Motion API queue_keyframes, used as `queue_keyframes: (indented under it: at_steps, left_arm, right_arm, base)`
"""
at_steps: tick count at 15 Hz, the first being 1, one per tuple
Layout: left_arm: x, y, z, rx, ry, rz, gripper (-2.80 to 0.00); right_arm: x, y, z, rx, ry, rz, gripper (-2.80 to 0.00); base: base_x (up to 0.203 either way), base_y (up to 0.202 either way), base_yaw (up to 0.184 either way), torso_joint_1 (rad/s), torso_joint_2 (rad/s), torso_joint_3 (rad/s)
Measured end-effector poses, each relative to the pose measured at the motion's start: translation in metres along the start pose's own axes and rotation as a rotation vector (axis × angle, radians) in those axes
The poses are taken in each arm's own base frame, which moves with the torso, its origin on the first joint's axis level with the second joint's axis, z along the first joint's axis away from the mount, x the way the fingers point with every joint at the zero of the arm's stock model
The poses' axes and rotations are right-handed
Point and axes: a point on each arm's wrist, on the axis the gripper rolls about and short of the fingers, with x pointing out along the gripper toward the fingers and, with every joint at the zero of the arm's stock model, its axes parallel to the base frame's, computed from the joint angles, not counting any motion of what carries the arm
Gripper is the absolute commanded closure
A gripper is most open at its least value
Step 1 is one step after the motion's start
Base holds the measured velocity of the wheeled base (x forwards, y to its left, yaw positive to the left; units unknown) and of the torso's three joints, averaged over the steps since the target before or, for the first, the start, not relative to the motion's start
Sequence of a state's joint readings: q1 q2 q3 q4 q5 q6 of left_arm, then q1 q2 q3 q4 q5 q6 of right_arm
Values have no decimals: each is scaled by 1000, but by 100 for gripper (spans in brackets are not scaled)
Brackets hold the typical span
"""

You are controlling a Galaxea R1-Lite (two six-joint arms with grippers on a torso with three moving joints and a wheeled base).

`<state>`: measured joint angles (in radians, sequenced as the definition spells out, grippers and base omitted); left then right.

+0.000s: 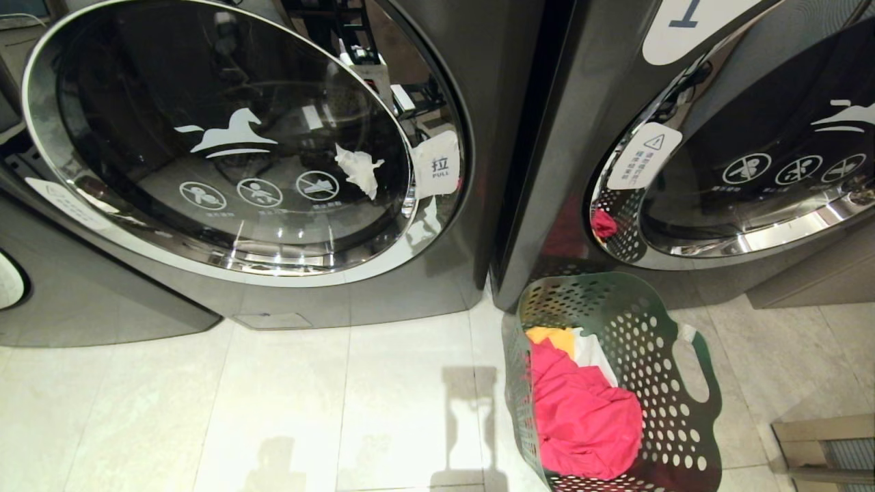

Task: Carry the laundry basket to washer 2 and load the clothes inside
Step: Open the lid of the washing machine

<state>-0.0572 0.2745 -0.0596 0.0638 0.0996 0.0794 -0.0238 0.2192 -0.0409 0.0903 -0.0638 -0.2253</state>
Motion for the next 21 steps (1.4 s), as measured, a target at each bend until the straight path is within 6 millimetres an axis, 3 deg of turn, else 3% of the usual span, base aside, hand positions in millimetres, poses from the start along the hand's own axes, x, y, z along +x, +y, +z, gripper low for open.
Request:
queue_keyframes:
  at_steps: [4, 8, 21]
  left_arm:
    - [-8, -1, -3, -10, -92, 45, 0]
    - [-15, -4, -11, 17, -283, -32, 0]
    - [-15, -4, -17, -32, -300, -37, 0]
  right_arm:
    - [-7, 0, -3, 27, -126, -9, 0]
    - [-12, 1, -5, 75, -263, -7, 0]
    - [-14, 1, -7, 77, -285, -9, 0]
  base:
    - [0, 0, 0, 0, 0, 0]
    - [0, 0, 0, 0, 0, 0]
    - [0, 0, 0, 0, 0, 0]
